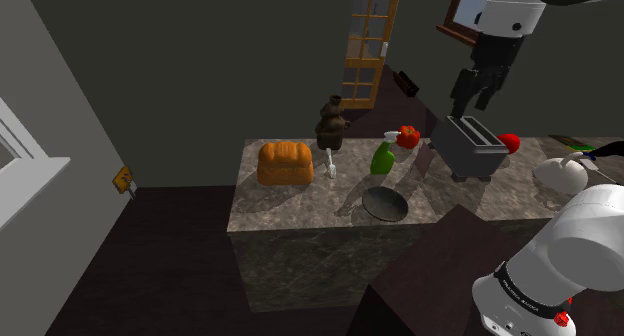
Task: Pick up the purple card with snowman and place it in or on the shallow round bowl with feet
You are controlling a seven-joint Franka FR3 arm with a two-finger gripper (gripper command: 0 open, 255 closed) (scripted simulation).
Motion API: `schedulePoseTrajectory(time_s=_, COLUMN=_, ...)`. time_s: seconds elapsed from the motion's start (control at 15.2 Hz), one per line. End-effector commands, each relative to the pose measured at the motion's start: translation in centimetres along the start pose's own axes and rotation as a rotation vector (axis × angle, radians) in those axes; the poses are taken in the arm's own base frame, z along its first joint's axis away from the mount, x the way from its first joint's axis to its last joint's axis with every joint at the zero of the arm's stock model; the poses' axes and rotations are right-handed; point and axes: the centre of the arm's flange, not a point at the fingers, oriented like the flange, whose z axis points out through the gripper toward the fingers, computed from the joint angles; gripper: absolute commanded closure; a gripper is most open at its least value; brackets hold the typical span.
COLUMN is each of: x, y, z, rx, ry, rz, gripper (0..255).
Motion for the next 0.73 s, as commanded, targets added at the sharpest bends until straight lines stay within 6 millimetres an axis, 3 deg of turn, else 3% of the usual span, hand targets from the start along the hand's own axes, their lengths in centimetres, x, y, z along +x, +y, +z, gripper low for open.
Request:
schedulePoseTrajectory(time_s=0.0, x=0.0, y=0.0, z=0.0, rx=0.0, ry=0.0, rz=0.0, gripper=0)
schedulePoseTrajectory(time_s=0.66, x=7.7, y=6.9, z=8.0, rx=-0.001, ry=0.013, rz=0.114, gripper=0)
